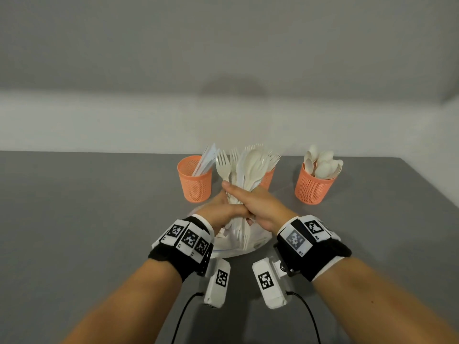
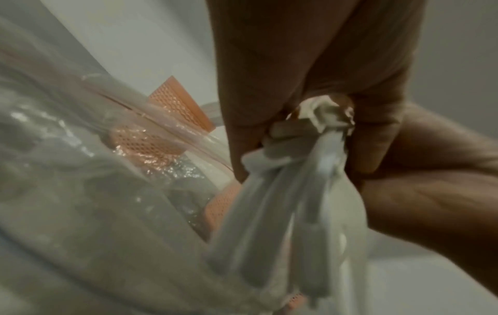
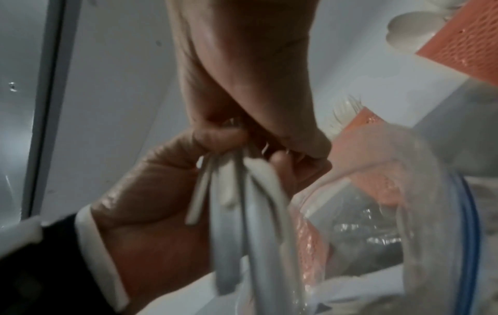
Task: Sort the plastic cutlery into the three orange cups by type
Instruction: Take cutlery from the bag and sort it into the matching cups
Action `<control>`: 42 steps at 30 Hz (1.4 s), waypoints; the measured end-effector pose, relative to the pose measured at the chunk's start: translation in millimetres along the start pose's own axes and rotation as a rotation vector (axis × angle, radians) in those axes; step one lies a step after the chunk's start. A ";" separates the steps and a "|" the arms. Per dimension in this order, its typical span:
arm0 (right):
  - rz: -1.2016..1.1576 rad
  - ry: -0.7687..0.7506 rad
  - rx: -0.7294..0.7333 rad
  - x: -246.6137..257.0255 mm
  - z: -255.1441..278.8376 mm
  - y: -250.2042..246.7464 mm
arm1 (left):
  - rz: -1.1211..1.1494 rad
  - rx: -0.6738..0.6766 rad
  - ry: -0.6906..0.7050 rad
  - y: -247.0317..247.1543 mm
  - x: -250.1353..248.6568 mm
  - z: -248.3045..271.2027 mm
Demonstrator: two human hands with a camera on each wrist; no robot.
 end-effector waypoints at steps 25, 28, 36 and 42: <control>-0.123 -0.107 -0.382 19.1 -1.2 -44.3 | 0.390 -0.154 -0.100 -20.7 19.9 -1.9; -0.301 -0.123 -0.432 24.2 1.1 -55.7 | 0.335 -0.203 -0.116 -24.4 23.5 -1.2; 0.008 -0.310 -0.313 51.0 5.8 -43.5 | 0.018 -0.438 -0.033 -36.2 10.1 1.7; 0.510 -0.408 -0.394 52.8 11.8 -7.4 | -0.152 -0.666 0.070 -47.9 4.5 5.4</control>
Point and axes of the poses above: each hand's wrist, its own z-axis away from the middle knuckle, its own y-axis out of the palm, x = y × z, the point moved 9 cm from there along -z, towards the middle knuckle, and after that the axes turned 4 degrees about z, right-handed, at the moved point
